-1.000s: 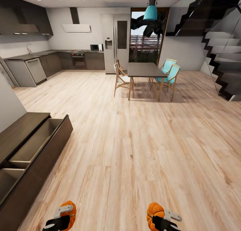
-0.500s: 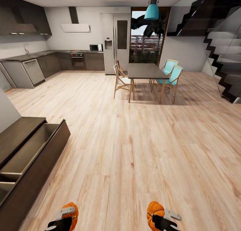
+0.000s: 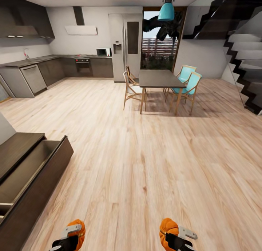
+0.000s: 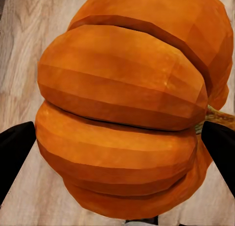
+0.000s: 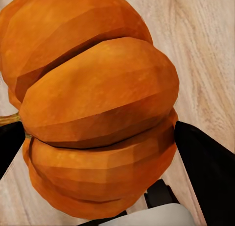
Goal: Place each of the two pumpkins and all three candles from the living room inside a cabinet in the living room (use any cabinet), then make sure every cabinet is closed, and position the cauldron so it is next to a table in the living room.
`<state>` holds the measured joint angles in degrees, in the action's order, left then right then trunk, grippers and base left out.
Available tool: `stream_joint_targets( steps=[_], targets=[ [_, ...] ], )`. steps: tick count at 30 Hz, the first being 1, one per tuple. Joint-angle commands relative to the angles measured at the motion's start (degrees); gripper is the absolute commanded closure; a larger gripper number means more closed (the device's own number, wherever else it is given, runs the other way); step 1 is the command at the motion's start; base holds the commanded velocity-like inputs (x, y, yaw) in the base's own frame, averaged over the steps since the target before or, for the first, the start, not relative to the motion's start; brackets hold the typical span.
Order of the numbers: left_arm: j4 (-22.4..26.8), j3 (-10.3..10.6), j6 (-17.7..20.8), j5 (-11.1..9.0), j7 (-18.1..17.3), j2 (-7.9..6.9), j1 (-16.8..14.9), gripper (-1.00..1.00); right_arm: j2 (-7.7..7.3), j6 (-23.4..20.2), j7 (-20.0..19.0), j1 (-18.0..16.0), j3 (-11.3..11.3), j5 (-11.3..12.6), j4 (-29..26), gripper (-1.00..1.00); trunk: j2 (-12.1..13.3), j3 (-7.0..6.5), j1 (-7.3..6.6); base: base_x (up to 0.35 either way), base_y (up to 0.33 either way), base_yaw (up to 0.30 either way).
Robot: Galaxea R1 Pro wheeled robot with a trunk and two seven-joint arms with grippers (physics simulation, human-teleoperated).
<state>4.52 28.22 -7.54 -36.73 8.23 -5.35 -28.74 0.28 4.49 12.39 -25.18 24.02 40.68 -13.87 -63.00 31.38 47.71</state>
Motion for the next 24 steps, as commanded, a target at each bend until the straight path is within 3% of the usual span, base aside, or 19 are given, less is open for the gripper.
stream_joint_targets(
  steps=[1, 24],
  targets=[
    [0.1, 0.5, -0.4, -0.4, 0.3, -0.01, 0.0, 1.00, -0.01, 0.3, 0.3, 0.0, 0.5, 0.5, 0.0, 1.00, 0.0, 0.05, 0.03, 0.325, 0.000, 0.000],
    [0.1, 0.5, -0.9, -0.4, 0.3, -0.15, 0.1, 1.00, -0.01, 1.6, 0.3, 0.0, 0.2, 0.5, 0.0, 1.00, 0.0, 0.05, 0.03, 0.325, 0.000, 0.000]
  ],
)
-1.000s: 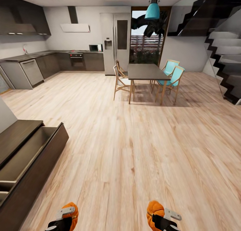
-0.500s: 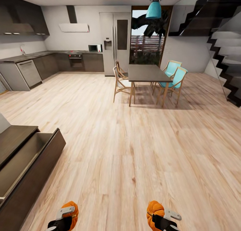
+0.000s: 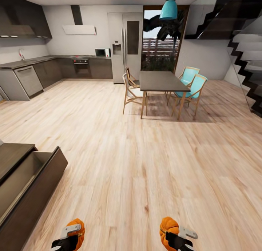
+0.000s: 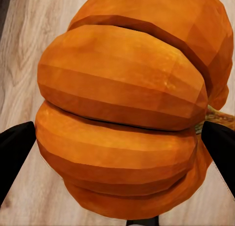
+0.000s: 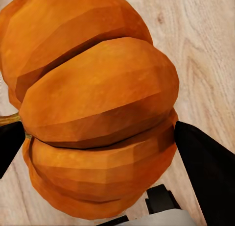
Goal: Place each of the two pumpkins and all three candles from the living room inside a cabinet in the living room (use any cabinet), then make sure every cabinet is closed, and position the cauldron so it is next to a table in the living room.
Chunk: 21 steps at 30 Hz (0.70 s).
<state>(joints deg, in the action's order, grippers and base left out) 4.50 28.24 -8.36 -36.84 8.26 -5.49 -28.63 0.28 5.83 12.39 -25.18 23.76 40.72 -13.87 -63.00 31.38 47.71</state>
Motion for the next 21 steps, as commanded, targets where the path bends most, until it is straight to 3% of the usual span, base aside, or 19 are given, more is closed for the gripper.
stream_joint_targets(
  steps=[1, 21],
  targets=[
    [0.1, 0.5, -0.1, -0.3, 0.3, -0.03, 0.0, 1.00, -0.01, 0.3, 0.3, 0.0, 0.5, 0.5, 0.0, 1.00, 0.0, 0.05, 0.03, 0.325, 0.000, 0.000],
    [0.1, 0.5, -0.1, -0.3, 0.3, -0.04, 0.0, 1.00, -0.01, 2.3, 0.3, 0.0, 0.6, 0.4, 0.0, 1.00, 0.0, 0.05, 0.03, 0.325, 0.000, 0.000]
  ],
)
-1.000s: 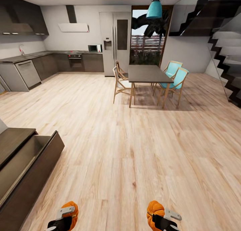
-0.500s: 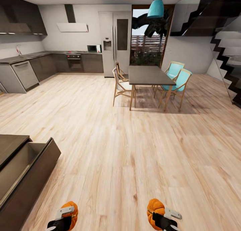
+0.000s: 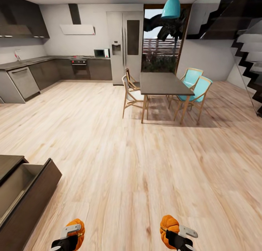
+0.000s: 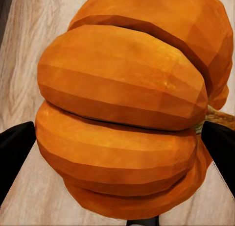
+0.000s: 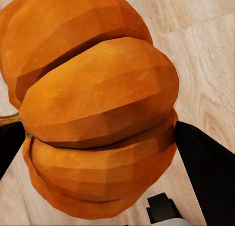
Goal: Place each of the two pumpkins and all three candles from the living room inside a cabinet in the living room (use any cabinet), then make sure every cabinet is closed, and position the cauldron so it is next to a table in the living room.
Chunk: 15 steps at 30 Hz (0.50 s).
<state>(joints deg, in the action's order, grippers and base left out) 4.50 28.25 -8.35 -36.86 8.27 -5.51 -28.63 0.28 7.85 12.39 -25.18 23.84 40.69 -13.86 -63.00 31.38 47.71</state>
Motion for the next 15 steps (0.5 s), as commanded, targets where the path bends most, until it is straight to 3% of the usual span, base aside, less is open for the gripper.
stream_joint_targets(
  steps=[1, 15],
  targets=[
    [0.1, 0.5, -0.1, -0.3, 0.3, -0.02, 0.0, 1.00, -0.01, 0.2, 0.3, -0.1, 0.5, 0.4, 0.0, 1.00, 0.0, 0.05, 0.03, 0.325, -0.016, 0.000],
    [0.1, 0.5, -0.1, -0.2, 0.3, 0.14, 0.0, 1.00, -0.01, 1.9, 0.3, 0.0, 0.7, 0.4, 0.0, 1.00, 0.0, 0.05, 0.03, 0.325, -0.082, 0.000]
  ],
)
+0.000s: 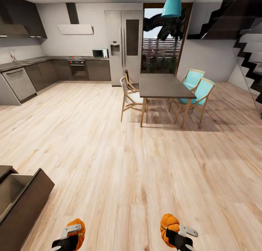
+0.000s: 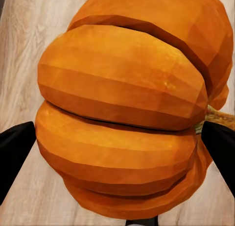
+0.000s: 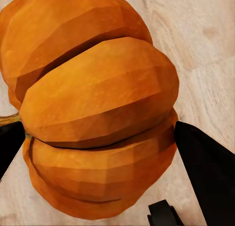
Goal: Place each of the two pumpkins and all three candles from the living room inside a cabinet in the living room (use any cabinet), then make sure every cabinet is closed, and position the cauldron so it is next to a table in the living room.
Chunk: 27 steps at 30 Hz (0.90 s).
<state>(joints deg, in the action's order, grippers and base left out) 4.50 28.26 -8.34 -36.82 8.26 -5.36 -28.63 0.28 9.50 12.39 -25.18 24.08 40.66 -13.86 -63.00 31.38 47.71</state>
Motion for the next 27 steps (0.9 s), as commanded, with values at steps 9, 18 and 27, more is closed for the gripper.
stream_joint_targets(
  steps=[9, 18, 27],
  targets=[
    [0.1, 0.5, -0.1, -0.3, 0.3, 0.00, 0.0, 1.00, -0.01, 0.3, 0.3, -0.1, 0.6, 0.4, 0.0, 1.00, 0.0, 0.05, 0.03, 0.325, -0.120, 0.000],
    [0.1, 0.5, -0.1, -0.3, 0.3, 0.00, 0.0, 1.00, -0.01, 0.3, 0.3, 0.0, 0.6, 0.4, 0.0, 1.00, 0.0, 0.05, 0.03, 0.325, -0.092, 0.000],
    [0.1, 0.5, -0.1, -0.3, 0.3, 0.00, 0.0, 1.00, -0.07, 0.3, 0.3, 0.0, 0.6, 0.4, 0.0, 1.00, 0.0, 0.05, 0.03, 0.325, -0.083, 0.000]
  ],
)
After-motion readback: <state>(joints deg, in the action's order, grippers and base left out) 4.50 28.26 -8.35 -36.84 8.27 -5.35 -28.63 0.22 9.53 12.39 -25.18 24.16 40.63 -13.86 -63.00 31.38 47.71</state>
